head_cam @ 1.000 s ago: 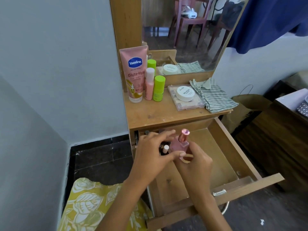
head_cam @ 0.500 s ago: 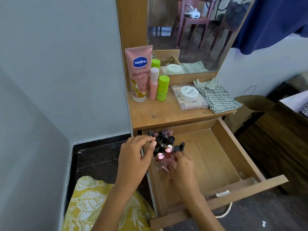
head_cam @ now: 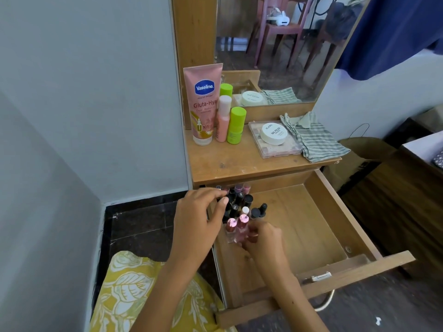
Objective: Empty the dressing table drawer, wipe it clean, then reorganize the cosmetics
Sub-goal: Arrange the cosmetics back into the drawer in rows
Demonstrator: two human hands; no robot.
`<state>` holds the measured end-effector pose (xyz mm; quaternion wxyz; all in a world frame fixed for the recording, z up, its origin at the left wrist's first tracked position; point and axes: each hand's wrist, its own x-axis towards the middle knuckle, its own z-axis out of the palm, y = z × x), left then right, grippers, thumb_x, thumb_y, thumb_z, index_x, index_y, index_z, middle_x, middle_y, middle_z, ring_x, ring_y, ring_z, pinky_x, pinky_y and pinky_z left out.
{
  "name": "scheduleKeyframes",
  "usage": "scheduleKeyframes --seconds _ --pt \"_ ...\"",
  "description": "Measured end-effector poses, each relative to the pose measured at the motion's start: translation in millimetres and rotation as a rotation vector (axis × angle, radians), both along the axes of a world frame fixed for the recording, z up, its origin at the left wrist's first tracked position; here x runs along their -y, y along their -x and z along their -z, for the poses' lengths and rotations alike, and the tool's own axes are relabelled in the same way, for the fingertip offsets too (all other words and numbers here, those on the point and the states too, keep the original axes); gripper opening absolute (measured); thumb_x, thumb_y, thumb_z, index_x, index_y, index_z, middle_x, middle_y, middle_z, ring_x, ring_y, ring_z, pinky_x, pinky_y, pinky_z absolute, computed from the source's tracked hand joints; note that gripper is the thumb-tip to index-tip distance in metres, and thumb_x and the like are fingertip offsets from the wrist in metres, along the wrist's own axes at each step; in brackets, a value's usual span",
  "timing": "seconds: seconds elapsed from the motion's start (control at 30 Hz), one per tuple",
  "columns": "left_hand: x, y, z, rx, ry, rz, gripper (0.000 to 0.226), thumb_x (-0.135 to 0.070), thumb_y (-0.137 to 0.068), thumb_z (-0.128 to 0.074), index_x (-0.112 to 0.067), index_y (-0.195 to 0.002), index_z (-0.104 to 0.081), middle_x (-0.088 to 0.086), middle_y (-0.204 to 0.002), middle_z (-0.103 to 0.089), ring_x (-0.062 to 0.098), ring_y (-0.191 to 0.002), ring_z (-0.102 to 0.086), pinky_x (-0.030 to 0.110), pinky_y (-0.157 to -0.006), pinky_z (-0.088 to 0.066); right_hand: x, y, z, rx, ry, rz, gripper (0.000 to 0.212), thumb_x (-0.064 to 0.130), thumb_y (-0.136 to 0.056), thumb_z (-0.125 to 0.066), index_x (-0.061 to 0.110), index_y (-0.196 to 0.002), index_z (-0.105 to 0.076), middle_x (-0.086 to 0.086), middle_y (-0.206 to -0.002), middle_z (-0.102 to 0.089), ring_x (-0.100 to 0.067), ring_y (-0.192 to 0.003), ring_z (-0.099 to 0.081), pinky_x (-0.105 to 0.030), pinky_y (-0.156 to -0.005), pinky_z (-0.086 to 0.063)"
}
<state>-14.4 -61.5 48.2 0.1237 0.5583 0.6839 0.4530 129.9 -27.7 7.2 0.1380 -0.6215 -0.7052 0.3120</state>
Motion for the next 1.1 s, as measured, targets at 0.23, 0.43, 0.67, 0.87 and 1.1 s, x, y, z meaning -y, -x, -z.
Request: scheduleKeyframes --seconds 0.23,0.43,0.67,0.87,1.1 --pt "-39 -1 -24 -0.309 -0.073 -0.017 0.026 -0.022 -0.092 -0.056 -0.015 -0.116 -0.063 0.000 -0.118 -0.063 0.017 -0.112 -0.052 0.025 -0.092 -0.030 -4 -8 -37 0.116 -0.316 0.017 0.017 0.012 -0.080 -0.068 0.026 -0.090 -0.067 0.013 -0.083 -0.067 -0.007 -0.072 -0.062 -0.021 -0.057 -0.049" --pt "-102 -3 -47 -0.707 -0.160 -0.023 0.045 -0.016 -0.091 -0.056 -0.008 -0.134 -0.047 0.009 -0.141 -0.045 0.026 -0.126 -0.041 0.043 -0.102 -0.038 -33 9 -48 -0.019 -0.478 0.033 0.009 0.015 -0.086 -0.063 0.019 -0.092 -0.068 0.010 -0.093 -0.064 -0.010 -0.070 -0.058 -0.020 -0.054 -0.042" --pt "-152 1 -47 -1.010 0.092 -0.054 0.057 -0.019 -0.095 -0.051 -0.008 -0.144 -0.023 0.020 -0.149 -0.025 0.033 -0.131 -0.028 0.040 -0.104 -0.027 -47 12 -41 -0.079 -0.522 0.079 0.007 0.019 -0.088 -0.062 0.019 -0.091 -0.069 0.010 -0.092 -0.065 -0.009 -0.071 -0.061 -0.026 -0.058 -0.048" --pt "-153 -2 -52 -0.924 -0.061 -0.064 0.038 -0.008 -0.085 -0.059 -0.009 -0.120 -0.047 0.012 -0.116 -0.052 0.027 -0.105 -0.045 0.037 -0.089 -0.040 -46 10 -34 -0.155 -0.609 0.087 0.011 0.011 -0.085 -0.065 0.018 -0.090 -0.070 0.010 -0.093 -0.067 -0.009 -0.068 -0.061 -0.031 -0.059 -0.054" --pt "-135 -5 -51 -0.759 -0.094 0.185 0.033 0.006 -0.078 -0.066 -0.006 -0.108 -0.056 0.007 -0.107 -0.044 0.017 -0.086 -0.049 0.030 -0.064 -0.052 -45 6 -31 -0.283 -0.624 0.099 0.014 0.014 -0.085 -0.067 0.016 -0.098 -0.069 0.009 -0.096 -0.065 -0.007 -0.076 -0.063 -0.035 -0.064 -0.056"
